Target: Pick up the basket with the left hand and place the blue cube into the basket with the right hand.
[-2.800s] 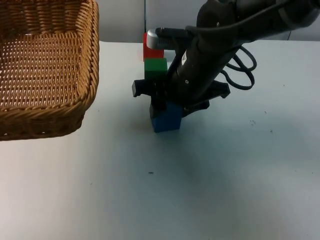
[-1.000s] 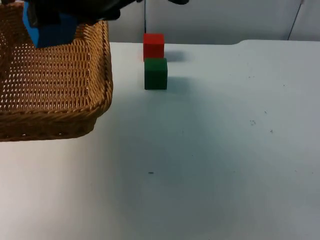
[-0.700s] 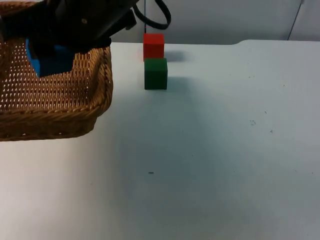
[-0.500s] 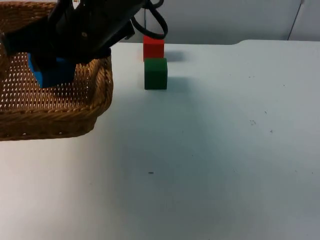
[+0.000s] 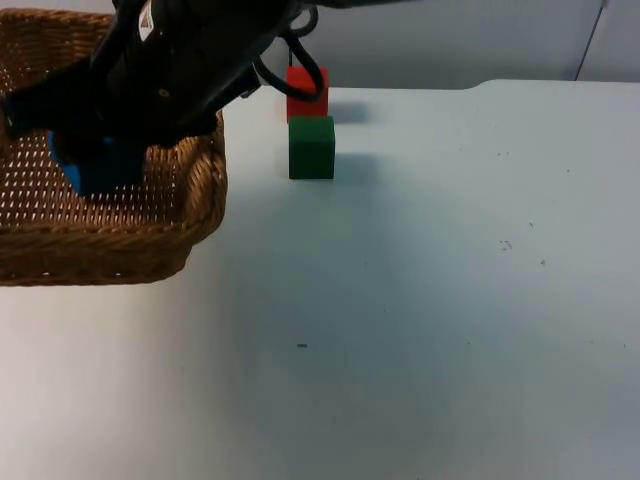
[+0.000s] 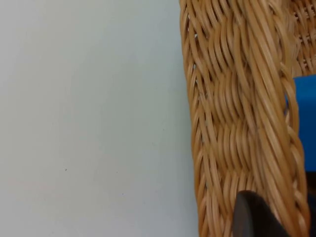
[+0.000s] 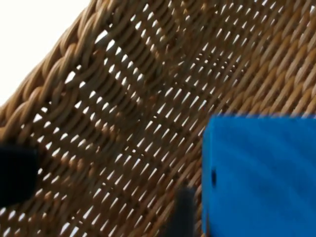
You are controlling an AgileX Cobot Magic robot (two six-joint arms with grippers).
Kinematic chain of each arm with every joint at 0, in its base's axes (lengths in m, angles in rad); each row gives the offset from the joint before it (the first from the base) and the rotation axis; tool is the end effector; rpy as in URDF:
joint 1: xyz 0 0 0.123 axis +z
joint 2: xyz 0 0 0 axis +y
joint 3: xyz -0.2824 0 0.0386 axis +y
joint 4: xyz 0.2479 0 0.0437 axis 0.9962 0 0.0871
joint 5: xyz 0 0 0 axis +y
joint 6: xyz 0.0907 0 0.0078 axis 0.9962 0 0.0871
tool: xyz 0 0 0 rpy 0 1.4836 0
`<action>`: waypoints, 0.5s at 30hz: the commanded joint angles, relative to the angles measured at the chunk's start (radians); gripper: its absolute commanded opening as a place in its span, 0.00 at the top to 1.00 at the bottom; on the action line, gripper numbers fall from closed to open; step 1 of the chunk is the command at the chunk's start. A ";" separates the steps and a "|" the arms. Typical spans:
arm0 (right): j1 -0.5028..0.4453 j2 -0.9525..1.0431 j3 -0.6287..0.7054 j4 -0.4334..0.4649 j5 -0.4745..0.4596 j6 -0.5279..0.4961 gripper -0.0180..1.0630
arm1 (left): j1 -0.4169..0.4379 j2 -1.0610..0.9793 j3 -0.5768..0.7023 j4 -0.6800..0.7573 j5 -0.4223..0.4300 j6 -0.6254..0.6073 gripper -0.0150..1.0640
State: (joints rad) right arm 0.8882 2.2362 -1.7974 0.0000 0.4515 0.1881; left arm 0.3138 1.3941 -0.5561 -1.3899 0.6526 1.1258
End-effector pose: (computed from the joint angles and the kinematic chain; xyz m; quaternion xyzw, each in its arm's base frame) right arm 0.3222 0.3964 0.1900 -0.3180 0.8710 0.1919 0.3216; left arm 0.2382 0.0200 0.1962 -0.1336 0.8906 -0.2810 0.3318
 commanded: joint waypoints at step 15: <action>0.003 -0.171 -0.011 -0.026 0.043 -0.107 0.01 | -0.008 -0.006 0.000 -0.035 0.033 0.004 0.99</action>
State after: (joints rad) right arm 0.8882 2.0835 -1.7995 -0.0119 0.4806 0.0950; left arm 0.3133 1.3941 -0.5544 -1.3918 0.6547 1.1258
